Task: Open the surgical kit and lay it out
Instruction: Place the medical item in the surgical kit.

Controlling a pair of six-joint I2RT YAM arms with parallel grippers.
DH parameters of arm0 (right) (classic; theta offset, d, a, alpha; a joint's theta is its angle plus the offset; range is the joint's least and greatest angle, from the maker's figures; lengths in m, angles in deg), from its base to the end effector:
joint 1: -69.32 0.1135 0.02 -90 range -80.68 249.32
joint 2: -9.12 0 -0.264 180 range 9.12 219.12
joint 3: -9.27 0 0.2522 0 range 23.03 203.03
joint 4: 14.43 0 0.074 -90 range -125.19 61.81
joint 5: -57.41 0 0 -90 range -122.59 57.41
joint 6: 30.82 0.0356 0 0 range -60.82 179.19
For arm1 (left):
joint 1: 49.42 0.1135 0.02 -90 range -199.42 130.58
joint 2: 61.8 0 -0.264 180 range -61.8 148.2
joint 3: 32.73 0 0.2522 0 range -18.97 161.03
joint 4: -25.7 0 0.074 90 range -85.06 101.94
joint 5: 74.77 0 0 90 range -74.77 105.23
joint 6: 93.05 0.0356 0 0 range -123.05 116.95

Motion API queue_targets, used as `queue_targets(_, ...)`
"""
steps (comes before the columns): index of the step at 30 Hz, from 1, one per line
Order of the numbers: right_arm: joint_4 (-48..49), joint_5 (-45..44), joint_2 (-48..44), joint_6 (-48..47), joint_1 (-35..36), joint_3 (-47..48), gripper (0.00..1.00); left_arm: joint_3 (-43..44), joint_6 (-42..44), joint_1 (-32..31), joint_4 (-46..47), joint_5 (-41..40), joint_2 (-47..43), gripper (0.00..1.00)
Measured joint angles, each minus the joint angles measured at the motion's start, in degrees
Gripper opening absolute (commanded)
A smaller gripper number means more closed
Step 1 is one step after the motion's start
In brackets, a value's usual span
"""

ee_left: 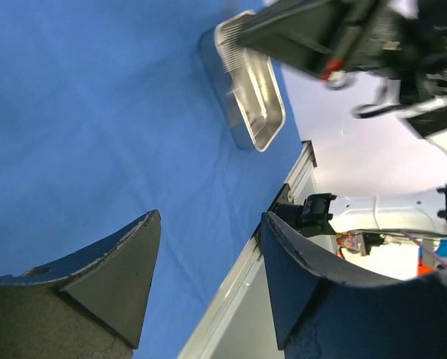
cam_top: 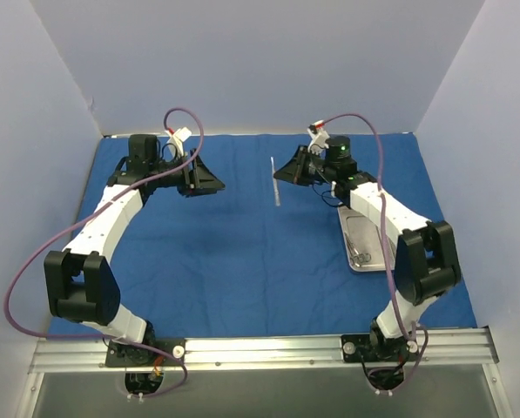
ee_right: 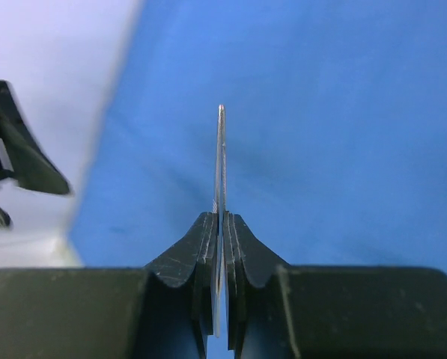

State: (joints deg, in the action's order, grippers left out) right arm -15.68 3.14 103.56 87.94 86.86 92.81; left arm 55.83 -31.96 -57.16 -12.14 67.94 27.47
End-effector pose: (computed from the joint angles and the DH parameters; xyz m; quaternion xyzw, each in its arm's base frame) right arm 0.3643 0.1370 0.3074 -0.1194 0.7558 0.4545 0.4560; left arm 0.3366 -0.0743 0.3148 0.0411 0.8289 -0.5019 0.2435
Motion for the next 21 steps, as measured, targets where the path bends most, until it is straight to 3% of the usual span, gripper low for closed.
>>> queue_targets(9, 22.53, 5.53, 4.81, 17.46, 7.06, -1.14, 0.0, -1.55, -3.19, -5.22, 9.62, 1.18, -0.44, 0.63)
queue_targets(21, 35.28, 9.07, 4.81, 25.64, 8.79, -2.01, 0.0, -3.08, -3.48, -6.32, 12.57, 1.16, -0.44, 0.61)
